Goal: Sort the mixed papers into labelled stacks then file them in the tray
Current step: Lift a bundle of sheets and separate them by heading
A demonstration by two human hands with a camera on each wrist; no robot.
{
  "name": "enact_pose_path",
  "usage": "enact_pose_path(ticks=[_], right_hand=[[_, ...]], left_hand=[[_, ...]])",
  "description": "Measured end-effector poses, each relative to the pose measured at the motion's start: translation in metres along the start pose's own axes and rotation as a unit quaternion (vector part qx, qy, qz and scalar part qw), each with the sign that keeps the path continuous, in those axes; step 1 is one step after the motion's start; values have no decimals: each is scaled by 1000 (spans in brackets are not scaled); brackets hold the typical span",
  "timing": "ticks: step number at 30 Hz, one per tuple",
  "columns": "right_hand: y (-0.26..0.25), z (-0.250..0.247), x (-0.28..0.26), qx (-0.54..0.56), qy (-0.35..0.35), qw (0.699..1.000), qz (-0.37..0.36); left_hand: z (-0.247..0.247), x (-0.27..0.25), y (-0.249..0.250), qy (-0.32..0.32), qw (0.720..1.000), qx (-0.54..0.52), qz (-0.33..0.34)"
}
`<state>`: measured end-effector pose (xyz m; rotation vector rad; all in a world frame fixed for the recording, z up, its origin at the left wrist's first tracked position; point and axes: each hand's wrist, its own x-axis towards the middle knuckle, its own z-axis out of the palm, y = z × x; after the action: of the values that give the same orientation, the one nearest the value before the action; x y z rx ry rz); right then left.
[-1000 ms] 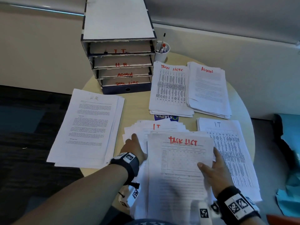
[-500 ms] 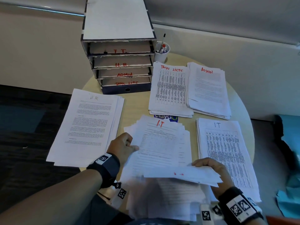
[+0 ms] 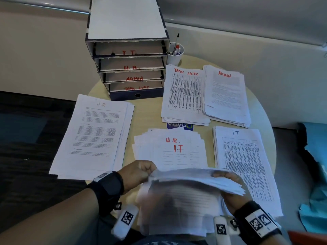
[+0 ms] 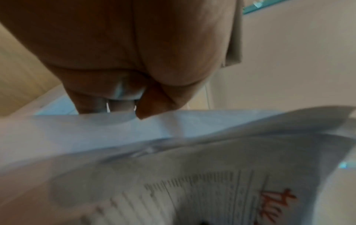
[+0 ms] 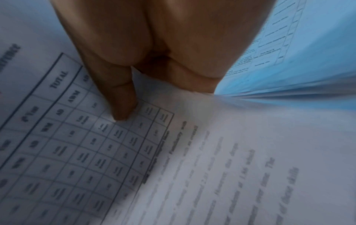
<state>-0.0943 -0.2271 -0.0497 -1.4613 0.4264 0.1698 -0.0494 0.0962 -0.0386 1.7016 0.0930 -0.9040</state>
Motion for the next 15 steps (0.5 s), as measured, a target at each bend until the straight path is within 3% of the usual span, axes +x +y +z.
enact_pose_path(ticks=[3, 4, 5, 7, 9, 12, 15], right_hand=[[-6, 1, -2, 75, 0, 997, 28], [-10, 1, -2, 97, 0, 994, 45], [-13, -1, -2, 127, -10, 991, 50], [-13, -6, -2, 167, -32, 984, 55], [-7, -15, -1, 201, -25, 977, 62], [1, -26, -2, 164, 12, 981, 98], [5, -33, -5, 65, 32, 992, 108]], left_hand=[[2, 15, 5, 123, 988, -83, -50], [4, 24, 5, 174, 981, -70, -52], [7, 30, 6, 199, 978, 7, -59], [16, 36, 10, 181, 955, 218, -86], [29, 41, 18, 158, 919, 343, -112], [43, 50, 26, 172, 899, 380, -137], [43, 57, 23, 189, 910, 340, -146]])
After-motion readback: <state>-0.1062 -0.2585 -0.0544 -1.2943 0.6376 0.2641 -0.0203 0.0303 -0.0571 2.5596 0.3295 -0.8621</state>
